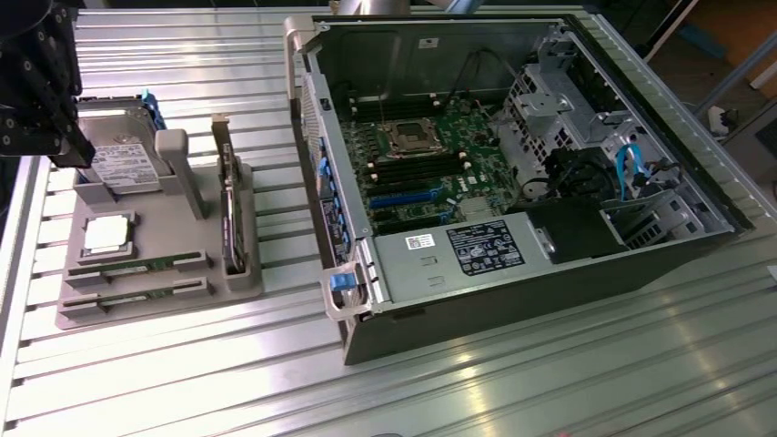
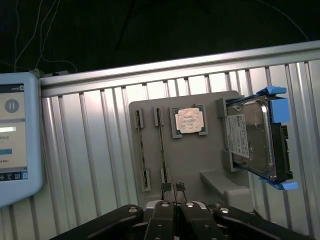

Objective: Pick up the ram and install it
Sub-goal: 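Pick up the ram and move it above insertion slot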

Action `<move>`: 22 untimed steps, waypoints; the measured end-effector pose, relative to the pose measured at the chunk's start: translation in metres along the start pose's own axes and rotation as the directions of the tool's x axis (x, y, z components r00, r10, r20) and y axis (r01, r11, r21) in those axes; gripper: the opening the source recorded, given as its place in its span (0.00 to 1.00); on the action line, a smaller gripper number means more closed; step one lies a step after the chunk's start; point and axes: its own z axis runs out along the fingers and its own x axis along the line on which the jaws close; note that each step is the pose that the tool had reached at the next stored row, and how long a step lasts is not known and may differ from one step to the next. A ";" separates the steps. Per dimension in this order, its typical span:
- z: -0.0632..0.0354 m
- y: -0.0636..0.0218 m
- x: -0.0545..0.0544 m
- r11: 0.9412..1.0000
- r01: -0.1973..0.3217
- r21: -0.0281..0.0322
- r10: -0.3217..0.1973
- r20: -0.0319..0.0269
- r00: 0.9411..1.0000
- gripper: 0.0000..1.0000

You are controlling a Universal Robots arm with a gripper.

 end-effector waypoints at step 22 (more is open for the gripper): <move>-0.0002 0.0003 0.008 1.000 0.000 0.000 0.000 -0.001 1.000 0.11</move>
